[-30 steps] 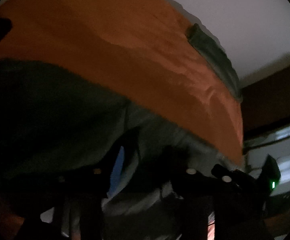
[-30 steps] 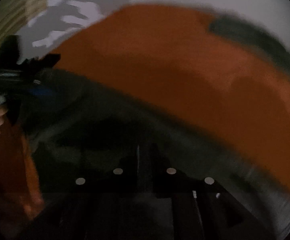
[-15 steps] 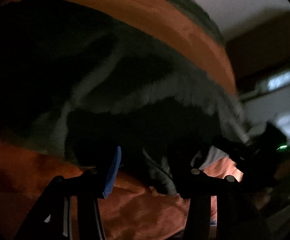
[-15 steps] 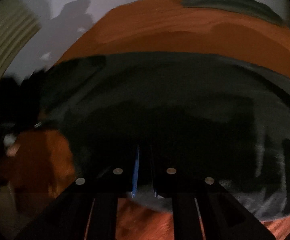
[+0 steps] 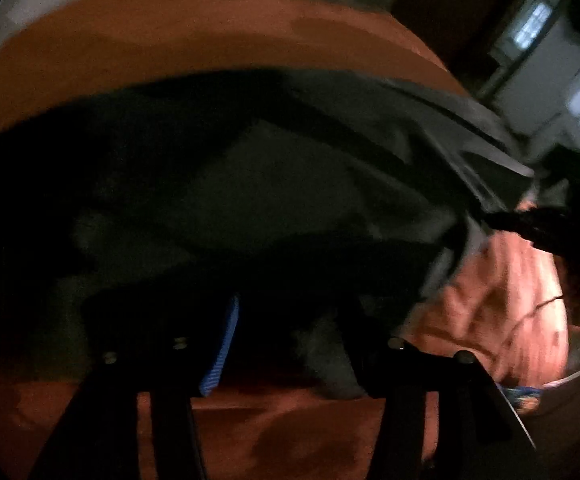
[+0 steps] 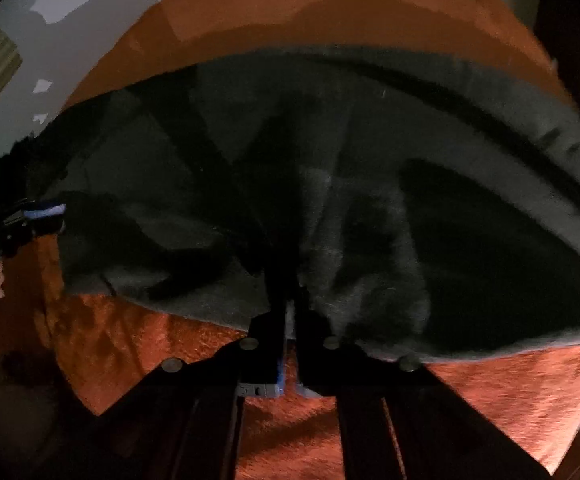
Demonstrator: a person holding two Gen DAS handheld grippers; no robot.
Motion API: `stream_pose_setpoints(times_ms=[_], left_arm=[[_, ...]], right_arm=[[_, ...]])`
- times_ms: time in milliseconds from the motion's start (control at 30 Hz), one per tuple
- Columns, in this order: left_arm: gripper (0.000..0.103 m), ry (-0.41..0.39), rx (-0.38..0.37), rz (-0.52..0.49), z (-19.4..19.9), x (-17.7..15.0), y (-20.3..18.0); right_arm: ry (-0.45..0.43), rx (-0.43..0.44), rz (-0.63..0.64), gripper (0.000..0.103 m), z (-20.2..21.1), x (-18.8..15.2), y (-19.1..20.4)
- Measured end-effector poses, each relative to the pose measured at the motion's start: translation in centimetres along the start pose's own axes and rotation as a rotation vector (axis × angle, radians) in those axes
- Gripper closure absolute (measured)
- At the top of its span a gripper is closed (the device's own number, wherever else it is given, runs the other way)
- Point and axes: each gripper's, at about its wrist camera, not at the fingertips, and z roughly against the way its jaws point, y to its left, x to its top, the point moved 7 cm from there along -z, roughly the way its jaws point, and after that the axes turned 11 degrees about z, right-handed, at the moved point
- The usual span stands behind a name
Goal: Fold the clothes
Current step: 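Lower the held blanket and sweatpants bundle with both grippers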
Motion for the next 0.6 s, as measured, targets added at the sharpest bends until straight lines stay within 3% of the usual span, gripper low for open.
stream_pose_setpoints(times_ms=[67,133,233,267,300,333,400,600], left_arm=[[0.047,0.007,0.056,-0.010,-2.2,-0.2,-0.1],[0.046,0.004,0.109,-0.025,-4.0,-0.3,-0.3],[0.045,-0.045,0.161,-0.059,-4.1,-0.2,-0.8],[0.045,-0.051,0.162,-0.062,-4.1,-0.1,-0.8],[0.045,-0.046,0.147,-0.051,-4.1,0.1,-0.7],[0.044,-0.037,0.126,-0.030,-4.1,0.5,-0.4],[0.044,-0.024,0.088,0.010,-4.2,1.1,0.0],[0.041,-0.021,0.080,0.038,-4.7,2.5,0.2]], right_arm=[[0.006,-0.014,0.014,0.090,0.1,-0.4,-0.5],[0.034,-0.101,0.044,0.090,0.2,-0.7,-2.5],[0.059,-0.235,-0.060,0.090,1.6,-2.2,-9.7],[0.068,-0.260,-0.123,0.091,2.1,-3.1,-12.5],[0.073,-0.272,-0.189,0.100,2.6,-4.0,-15.3],[0.068,-0.271,-0.238,0.103,3.0,-4.7,-17.5],[0.048,-0.258,-0.301,0.103,3.8,-5.5,-20.7],[0.040,-0.253,-0.449,0.102,5.5,-5.3,-23.3]])
